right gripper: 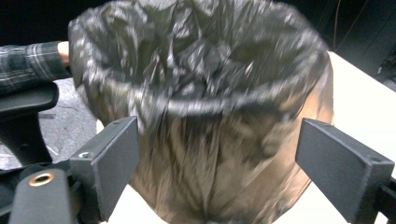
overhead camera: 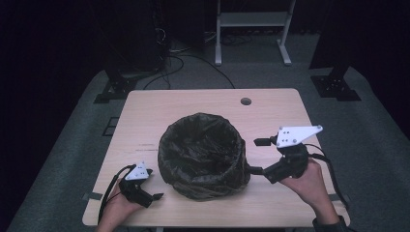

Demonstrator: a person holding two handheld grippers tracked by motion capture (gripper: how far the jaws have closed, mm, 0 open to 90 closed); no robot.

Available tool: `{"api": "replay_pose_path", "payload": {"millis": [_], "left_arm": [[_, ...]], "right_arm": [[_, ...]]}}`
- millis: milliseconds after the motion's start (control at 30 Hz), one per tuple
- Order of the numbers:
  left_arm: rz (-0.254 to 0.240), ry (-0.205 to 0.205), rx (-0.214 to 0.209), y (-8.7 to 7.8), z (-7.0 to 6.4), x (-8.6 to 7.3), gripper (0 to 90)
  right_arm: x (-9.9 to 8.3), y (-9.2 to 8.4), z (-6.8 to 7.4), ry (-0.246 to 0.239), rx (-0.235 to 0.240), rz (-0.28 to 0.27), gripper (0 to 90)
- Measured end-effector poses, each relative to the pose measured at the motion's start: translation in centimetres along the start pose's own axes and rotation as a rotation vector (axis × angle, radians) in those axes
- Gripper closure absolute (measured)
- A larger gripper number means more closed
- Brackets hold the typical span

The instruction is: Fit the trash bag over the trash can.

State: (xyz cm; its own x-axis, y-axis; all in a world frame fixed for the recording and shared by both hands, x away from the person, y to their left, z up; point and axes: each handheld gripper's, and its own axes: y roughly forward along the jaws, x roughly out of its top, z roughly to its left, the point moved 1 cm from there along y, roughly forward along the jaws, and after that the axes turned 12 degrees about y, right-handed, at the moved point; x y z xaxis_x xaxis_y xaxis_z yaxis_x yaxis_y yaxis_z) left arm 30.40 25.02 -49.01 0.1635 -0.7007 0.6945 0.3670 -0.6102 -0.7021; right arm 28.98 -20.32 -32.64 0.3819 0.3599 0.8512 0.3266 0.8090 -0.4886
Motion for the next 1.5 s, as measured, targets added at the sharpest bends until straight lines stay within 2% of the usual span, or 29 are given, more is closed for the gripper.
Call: {"api": "replay_pose_path", "payload": {"millis": [200, 267, 367, 567, 933, 1167, 1333, 1500], "left_arm": [[0.000, -0.004, 0.003, 0.0, 0.0, 0.0, 0.0], [0.000, -0.005, 0.003, 0.0, 0.0, 0.0, 0.0], [0.001, -0.005, 0.004, 0.0, 0.0, 0.0, 0.0], [0.001, -0.006, 0.005, 0.0, 0.0, 0.0, 0.0], [0.000, -0.007, 0.005, 0.0, 0.0, 0.0, 0.0], [0.001, -0.007, 0.005, 0.0, 0.0, 0.0, 0.0], [0.001, -0.007, 0.005, 0.0, 0.0, 0.0, 0.0], [0.000, -0.007, 0.005, 0.0, 0.0, 0.0, 0.0]], "right_arm": [[-3.3, 0.6, -0.4, 0.011, 0.018, -0.038, 12.6], [-4.3, 0.9, -0.5, 0.024, 0.029, -0.035, 12.7], [-5.5, 1.3, -0.7, 0.018, 0.031, -0.038, 12.9], [-8.0, 2.4, -1.2, 0.024, -0.004, 0.004, 12.8], [-11.7, 4.6, -2.4, 0.071, -0.023, 0.095, 12.8], [-12.8, 6.3, -2.7, 0.058, -0.066, 0.160, 12.8], [-13.6, 7.5, -2.8, 0.056, -0.081, 0.207, 12.8], [-14.1, 8.1, -2.8, 0.052, -0.087, 0.232, 12.5]]}}
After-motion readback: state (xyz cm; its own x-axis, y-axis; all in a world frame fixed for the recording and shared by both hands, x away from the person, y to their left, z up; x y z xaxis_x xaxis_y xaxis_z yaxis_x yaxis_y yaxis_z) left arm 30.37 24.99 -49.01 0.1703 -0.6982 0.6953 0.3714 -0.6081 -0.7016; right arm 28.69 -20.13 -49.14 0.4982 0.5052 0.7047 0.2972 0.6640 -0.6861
